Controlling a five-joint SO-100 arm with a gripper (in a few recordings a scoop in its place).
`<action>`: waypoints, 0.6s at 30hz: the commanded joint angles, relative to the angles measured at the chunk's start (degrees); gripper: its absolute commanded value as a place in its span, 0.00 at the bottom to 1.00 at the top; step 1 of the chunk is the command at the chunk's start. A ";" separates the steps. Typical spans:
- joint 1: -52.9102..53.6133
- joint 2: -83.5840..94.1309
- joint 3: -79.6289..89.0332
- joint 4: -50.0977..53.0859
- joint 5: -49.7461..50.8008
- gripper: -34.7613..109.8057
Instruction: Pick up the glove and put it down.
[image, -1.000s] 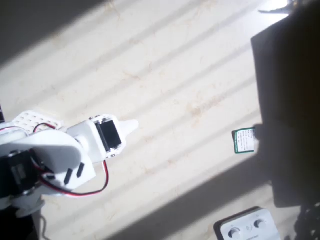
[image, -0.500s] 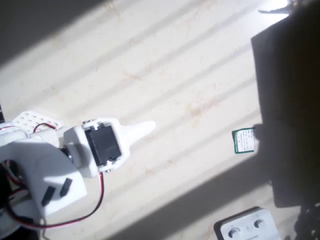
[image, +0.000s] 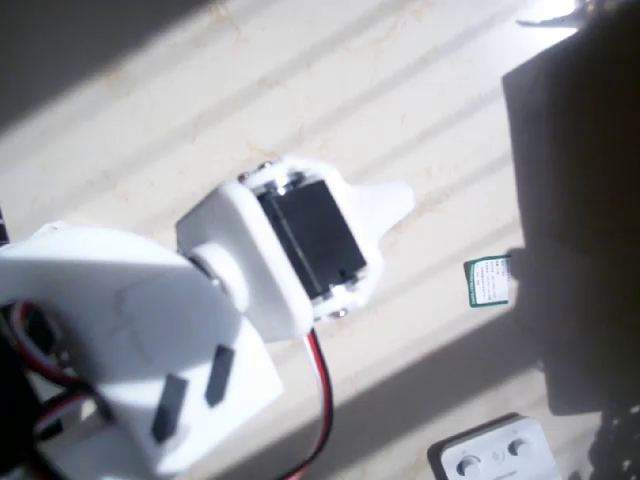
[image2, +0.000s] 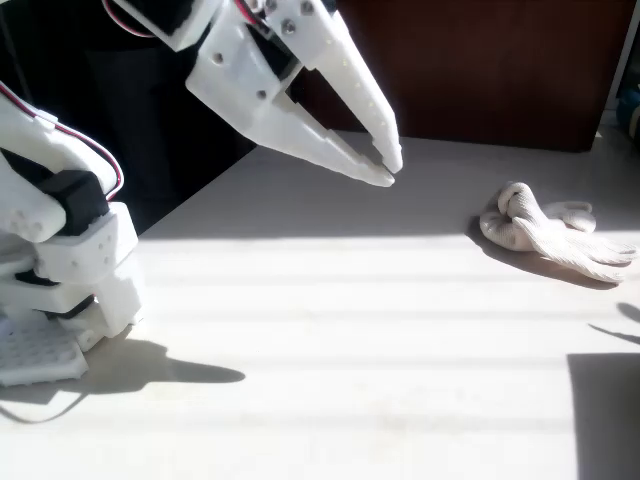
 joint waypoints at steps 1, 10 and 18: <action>-6.77 -9.67 -10.72 -1.14 0.44 0.24; -16.17 -32.96 -30.06 -9.32 0.44 0.24; -20.65 -51.86 -45.53 -9.49 0.44 0.24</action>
